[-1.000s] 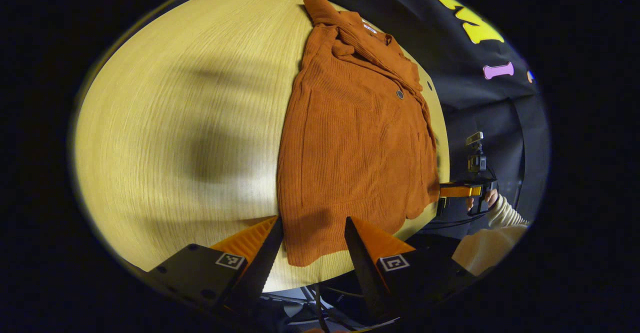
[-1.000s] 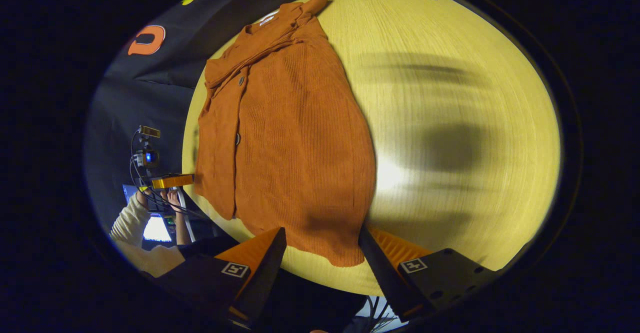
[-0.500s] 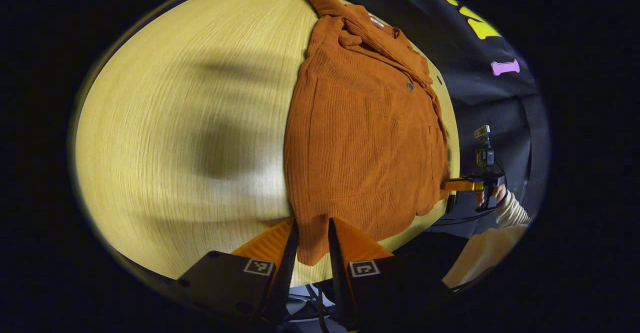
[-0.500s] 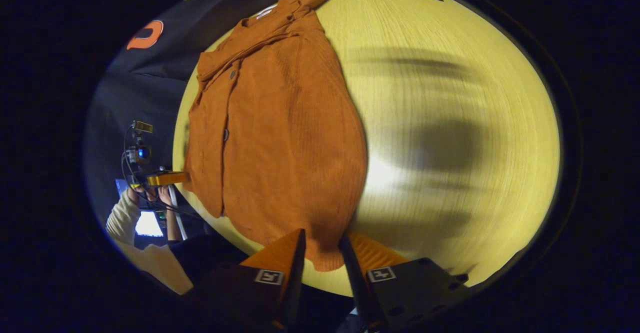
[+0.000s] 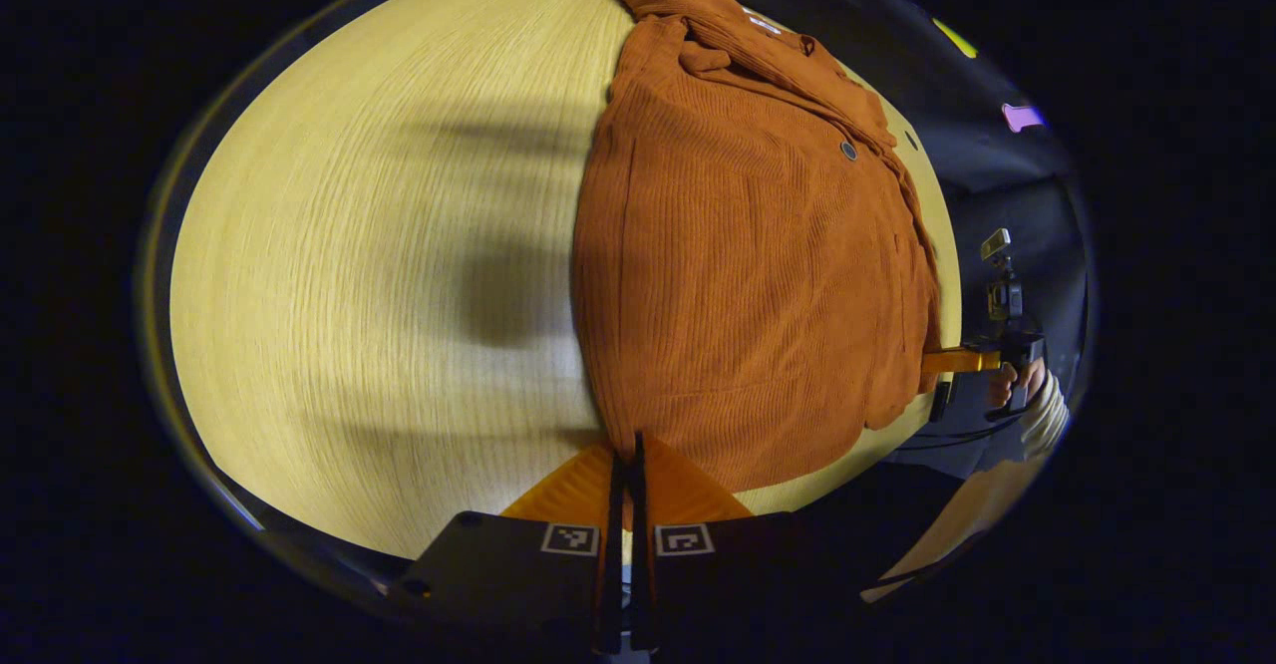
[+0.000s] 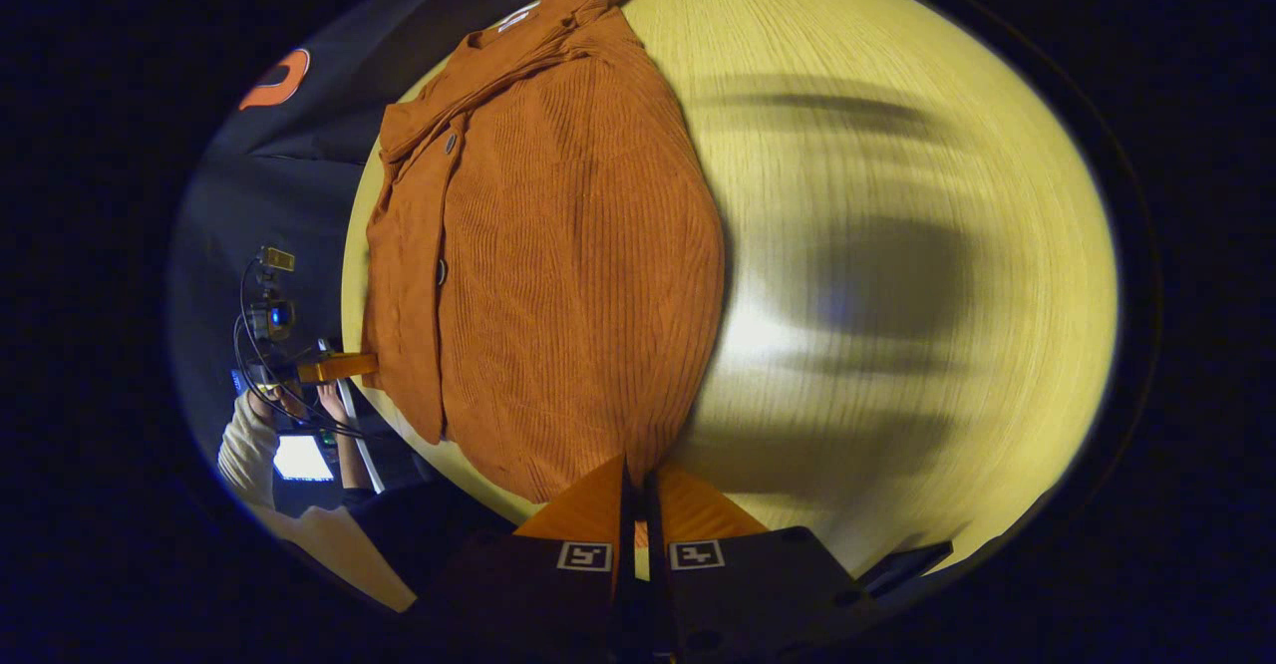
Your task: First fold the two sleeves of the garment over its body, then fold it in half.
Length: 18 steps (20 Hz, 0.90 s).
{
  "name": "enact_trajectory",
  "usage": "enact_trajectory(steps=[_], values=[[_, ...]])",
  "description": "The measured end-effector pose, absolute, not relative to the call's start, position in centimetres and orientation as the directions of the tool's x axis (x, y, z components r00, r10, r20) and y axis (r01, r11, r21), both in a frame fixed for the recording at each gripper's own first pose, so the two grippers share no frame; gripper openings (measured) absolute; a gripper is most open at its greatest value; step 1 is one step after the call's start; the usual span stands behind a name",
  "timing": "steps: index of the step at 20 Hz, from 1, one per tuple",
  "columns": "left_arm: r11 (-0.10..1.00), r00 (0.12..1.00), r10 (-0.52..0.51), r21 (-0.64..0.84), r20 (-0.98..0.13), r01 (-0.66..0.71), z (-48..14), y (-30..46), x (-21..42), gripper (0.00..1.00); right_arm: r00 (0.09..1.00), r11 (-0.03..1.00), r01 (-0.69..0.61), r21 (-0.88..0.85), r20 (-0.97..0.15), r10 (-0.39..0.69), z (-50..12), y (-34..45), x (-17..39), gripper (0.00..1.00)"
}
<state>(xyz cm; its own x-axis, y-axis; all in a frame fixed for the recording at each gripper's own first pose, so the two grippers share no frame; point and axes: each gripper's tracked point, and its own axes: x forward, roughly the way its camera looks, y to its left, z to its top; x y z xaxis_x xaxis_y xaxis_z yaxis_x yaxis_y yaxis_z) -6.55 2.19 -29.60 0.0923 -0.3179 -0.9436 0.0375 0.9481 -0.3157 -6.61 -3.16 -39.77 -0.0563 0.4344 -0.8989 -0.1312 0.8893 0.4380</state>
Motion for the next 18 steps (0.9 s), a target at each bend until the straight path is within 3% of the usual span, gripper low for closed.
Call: enact_trajectory(steps=[5, 9, 18], values=[[0.975, 0.088, -0.186, -0.173, -0.979, 0.137, -30.0, 2.4, -6.8, 0.03, -0.048, 0.876, -0.194, 0.441, -0.897, 0.44, -39.8, -2.9, -6.9, 0.06], [0.983, 0.114, -0.141, -0.126, -0.983, 0.132, -28.6, 2.2, -6.6, 0.03, -0.032, 0.855, -0.176, 0.489, -0.871, 0.491, -38.6, -2.4, -6.9, 0.06], [0.984, 0.299, -0.033, 0.022, -0.954, 0.176, -21.7, 1.0, -4.9, 0.04, 0.081, 0.79, -0.189, 0.583, -0.793, 0.604, -32.2, -1.0, -5.4, 0.06]])
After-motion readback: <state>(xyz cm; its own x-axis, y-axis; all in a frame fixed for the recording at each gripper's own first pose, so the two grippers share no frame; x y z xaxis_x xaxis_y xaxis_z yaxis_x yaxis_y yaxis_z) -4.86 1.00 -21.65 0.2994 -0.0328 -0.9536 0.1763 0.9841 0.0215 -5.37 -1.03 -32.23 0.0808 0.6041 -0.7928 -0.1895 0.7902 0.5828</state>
